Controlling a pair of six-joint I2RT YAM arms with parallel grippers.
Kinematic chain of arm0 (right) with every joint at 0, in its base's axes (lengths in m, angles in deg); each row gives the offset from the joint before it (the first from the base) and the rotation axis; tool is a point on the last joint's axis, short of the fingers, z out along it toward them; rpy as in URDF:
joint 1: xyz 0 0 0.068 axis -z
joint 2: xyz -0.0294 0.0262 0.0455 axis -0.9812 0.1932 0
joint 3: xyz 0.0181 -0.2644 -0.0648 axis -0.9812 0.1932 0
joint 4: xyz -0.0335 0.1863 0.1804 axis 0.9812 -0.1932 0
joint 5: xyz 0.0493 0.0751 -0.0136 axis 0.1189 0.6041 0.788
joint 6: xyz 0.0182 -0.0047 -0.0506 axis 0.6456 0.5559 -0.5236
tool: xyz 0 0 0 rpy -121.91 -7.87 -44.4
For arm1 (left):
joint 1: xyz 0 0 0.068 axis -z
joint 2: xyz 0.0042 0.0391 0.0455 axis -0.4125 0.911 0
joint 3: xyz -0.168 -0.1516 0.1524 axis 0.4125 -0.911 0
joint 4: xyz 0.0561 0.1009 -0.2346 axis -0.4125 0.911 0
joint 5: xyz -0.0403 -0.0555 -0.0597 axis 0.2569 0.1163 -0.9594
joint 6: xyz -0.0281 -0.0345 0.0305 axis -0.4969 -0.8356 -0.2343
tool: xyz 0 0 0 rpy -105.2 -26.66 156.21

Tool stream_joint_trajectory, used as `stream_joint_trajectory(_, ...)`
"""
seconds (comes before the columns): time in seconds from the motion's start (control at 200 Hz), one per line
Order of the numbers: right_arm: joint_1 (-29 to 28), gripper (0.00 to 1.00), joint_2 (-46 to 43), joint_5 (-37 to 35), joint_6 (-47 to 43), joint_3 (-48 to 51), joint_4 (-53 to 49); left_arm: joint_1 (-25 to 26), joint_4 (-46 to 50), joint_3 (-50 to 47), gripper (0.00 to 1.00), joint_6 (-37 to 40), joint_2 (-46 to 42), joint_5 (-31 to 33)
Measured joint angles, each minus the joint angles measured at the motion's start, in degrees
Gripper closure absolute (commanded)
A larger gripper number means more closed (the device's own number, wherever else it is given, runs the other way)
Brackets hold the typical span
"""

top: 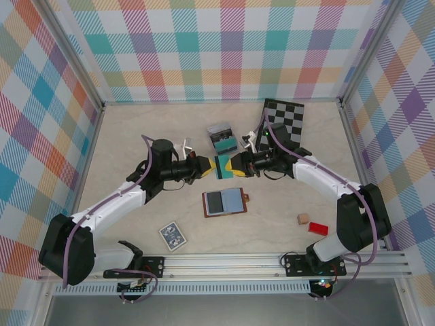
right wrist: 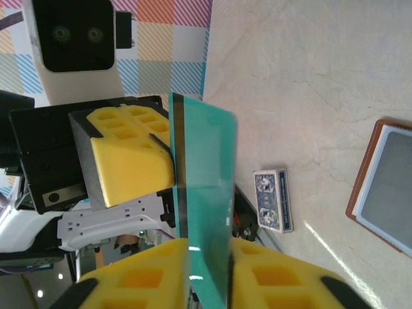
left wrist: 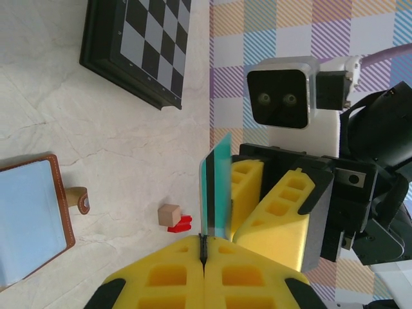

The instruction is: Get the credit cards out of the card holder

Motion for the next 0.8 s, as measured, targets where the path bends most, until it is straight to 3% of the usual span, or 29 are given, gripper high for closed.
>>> stream_joint_trajectory(0.045,0.0,0.92,0.0,-0.2,-0.1,0.0,-0.1,0.0,0.6,0.0,0.94,0.1,-0.1,0.3)
stream_joint_trajectory(0.15,-0.2,1.0,0.0,-1.0,-2.2,-0.6,-1.3,0.0,4.7,0.0,0.69,1.3,-0.7,2.2)
stream_joint_trajectory(0.255,0.0,1.0,0.0,-5.0,-6.7,-2.3,-5.4,-0.3,12.7,0.7,0.5,4.1,-1.9,6.3)
stream_joint_trajectory(0.43,0.0,1.0,0.0,-14.4,-16.0,-7.7,-12.1,-0.7,25.8,3.8,0.4,7.8,-3.2,14.6)
stream_joint_trajectory(0.635,0.0,1.0,3.0,-24.7,-27.0,-15.2,-17.0,-1.3,32.4,3.8,0.2,9.2,-2.0,19.6)
stream_joint_trajectory(0.8,0.0,1.0,10.1,-28.9,-38.0,-24.3,-20.8,-1.6,35.5,3.8,0.11,11.0,0.0,21.8)
